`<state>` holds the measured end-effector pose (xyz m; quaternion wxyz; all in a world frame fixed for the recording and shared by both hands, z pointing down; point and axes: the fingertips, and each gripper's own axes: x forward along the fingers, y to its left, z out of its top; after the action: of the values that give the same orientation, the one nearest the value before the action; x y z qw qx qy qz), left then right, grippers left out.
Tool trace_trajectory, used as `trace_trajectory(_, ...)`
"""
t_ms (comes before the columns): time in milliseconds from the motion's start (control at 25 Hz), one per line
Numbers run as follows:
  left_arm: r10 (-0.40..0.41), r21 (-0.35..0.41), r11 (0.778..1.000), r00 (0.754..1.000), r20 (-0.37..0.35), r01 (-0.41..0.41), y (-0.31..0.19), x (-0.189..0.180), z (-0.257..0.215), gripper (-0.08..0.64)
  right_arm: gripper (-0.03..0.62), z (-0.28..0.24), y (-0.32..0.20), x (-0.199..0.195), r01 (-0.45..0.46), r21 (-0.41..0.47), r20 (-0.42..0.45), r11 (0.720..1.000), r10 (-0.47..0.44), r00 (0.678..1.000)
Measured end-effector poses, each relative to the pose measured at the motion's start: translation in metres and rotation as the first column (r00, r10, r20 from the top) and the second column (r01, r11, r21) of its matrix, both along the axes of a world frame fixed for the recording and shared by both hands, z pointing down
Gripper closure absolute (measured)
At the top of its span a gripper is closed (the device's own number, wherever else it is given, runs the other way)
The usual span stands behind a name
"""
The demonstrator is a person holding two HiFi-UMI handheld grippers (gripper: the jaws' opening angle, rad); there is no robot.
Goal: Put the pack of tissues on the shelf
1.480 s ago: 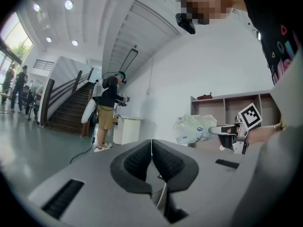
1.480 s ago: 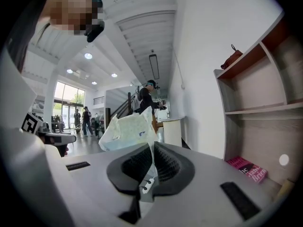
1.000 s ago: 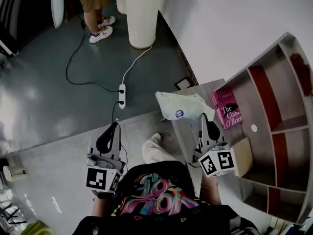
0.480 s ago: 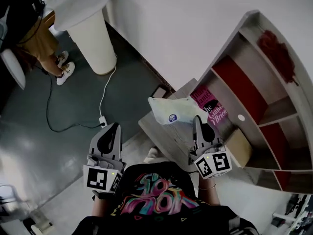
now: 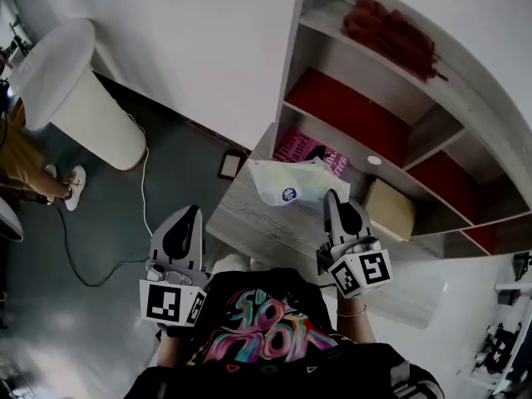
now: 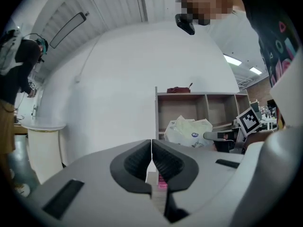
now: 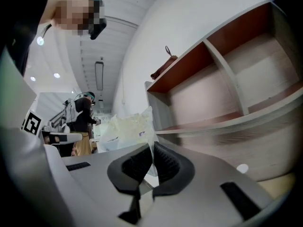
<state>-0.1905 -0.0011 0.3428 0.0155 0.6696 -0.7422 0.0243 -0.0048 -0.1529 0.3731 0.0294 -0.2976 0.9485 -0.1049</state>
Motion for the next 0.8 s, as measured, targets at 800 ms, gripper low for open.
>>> trace_trajectory(800, 0.512, 0.012, 0.859, 0.857, -0.054, -0.512, -0.106, 0.046, 0.001, 0.535, 0.575, -0.023, -0.020, 0.057, -0.424, 0.076, -0.062, 0.902, 0.429, 0.901)
